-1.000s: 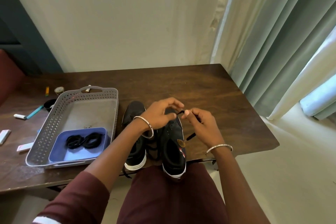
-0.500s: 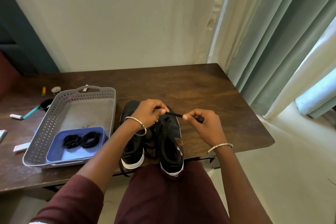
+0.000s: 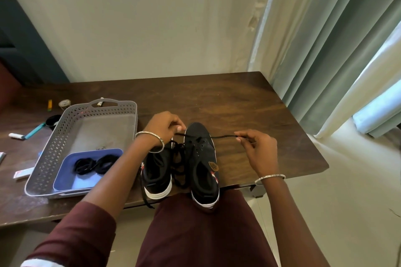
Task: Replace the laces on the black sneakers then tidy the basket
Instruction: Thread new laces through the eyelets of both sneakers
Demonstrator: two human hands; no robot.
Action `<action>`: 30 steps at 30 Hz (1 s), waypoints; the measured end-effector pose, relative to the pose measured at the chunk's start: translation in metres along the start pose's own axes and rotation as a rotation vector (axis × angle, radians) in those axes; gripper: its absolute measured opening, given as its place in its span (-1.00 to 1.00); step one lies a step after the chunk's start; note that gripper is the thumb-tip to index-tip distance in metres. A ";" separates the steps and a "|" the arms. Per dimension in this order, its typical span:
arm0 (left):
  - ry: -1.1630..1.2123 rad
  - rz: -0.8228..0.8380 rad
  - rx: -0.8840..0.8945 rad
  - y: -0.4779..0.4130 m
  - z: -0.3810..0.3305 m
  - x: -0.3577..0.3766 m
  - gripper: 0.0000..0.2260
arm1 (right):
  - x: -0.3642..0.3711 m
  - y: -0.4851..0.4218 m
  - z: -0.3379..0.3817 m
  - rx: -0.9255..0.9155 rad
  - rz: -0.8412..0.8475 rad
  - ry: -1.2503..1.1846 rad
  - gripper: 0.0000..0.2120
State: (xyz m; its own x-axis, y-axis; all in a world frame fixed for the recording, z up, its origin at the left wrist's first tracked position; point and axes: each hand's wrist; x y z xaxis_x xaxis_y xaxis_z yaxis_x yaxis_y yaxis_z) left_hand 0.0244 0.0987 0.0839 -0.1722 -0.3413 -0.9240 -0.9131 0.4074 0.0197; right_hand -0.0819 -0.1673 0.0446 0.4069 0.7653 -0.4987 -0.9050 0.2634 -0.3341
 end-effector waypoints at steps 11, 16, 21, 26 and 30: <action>0.558 0.117 0.083 -0.002 -0.051 0.042 -0.69 | 0.048 -0.006 0.036 -0.196 0.065 -0.070 -0.86; 0.724 0.301 -0.034 0.004 -0.037 0.039 -0.69 | 0.054 -0.011 0.032 -0.242 0.062 -0.029 -0.90; 0.745 0.310 -0.077 0.002 -0.015 0.037 -0.85 | 0.064 -0.009 0.031 -0.048 0.094 -0.282 -0.78; 0.686 0.133 -0.203 -0.003 -0.008 0.042 -0.91 | 0.079 -0.006 0.014 0.184 0.131 -0.218 -0.71; 0.654 -0.020 -0.382 -0.009 0.004 0.061 -0.90 | 0.090 0.005 -0.001 0.370 0.457 0.000 -0.30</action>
State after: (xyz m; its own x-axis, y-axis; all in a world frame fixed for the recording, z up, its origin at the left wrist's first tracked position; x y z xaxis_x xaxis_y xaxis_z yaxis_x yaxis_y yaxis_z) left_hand 0.0235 0.0775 0.0255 -0.2299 -0.8271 -0.5129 -0.9623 0.1146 0.2465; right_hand -0.0494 -0.0982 -0.0029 -0.0345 0.8495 -0.5264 -0.9718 0.0946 0.2162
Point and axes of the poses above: each hand's wrist, its own y-axis away from the middle knuckle, its own x-axis out of the palm, z = x × y, and after that the axes turned 10 degrees about -y, right-handed
